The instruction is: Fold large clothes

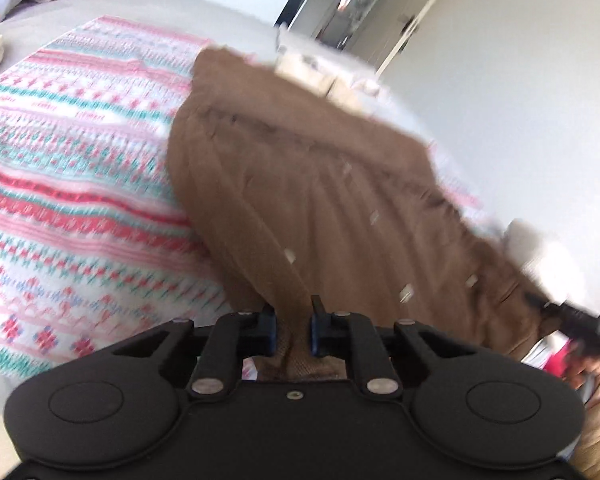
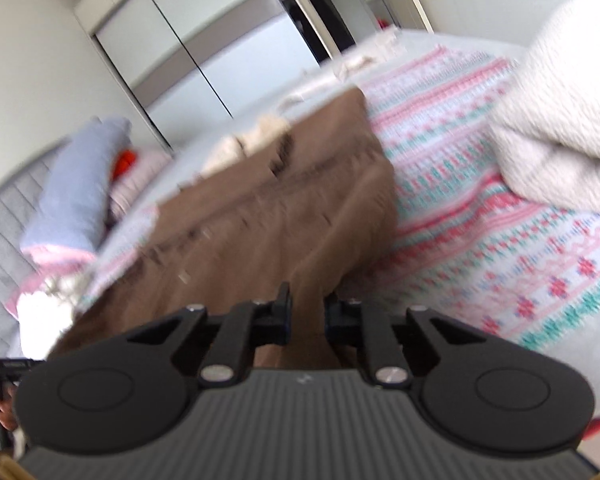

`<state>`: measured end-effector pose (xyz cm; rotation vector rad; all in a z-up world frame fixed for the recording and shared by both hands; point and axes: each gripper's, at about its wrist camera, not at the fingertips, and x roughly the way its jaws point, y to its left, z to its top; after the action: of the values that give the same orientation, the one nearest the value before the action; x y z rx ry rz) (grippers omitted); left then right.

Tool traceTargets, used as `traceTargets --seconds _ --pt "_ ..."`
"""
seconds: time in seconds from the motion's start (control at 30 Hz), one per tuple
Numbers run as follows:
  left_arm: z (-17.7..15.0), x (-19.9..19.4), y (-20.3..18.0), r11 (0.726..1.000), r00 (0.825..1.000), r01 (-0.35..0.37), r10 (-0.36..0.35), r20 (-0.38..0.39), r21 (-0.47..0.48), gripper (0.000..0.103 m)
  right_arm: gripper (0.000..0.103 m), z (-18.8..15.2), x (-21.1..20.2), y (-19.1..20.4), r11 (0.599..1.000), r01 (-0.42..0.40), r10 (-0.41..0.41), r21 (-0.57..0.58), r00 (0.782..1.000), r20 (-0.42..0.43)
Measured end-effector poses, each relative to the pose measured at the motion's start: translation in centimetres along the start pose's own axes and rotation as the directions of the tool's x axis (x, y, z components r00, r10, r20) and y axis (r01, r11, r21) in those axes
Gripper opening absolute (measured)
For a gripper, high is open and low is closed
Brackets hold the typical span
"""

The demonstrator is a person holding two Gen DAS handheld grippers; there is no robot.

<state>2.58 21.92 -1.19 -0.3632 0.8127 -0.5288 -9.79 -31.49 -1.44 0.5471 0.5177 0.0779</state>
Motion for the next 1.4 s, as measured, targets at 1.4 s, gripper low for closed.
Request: traceTargets --seconds 1.4 --pt "22.8 24.9 16.0 0.835 0.942 0.181 0.006 0.337 -0.52 0.028 0.016 18.2 31.7 -9.1 0.924 0.081 -0.143 0.374 0.98 0.141"
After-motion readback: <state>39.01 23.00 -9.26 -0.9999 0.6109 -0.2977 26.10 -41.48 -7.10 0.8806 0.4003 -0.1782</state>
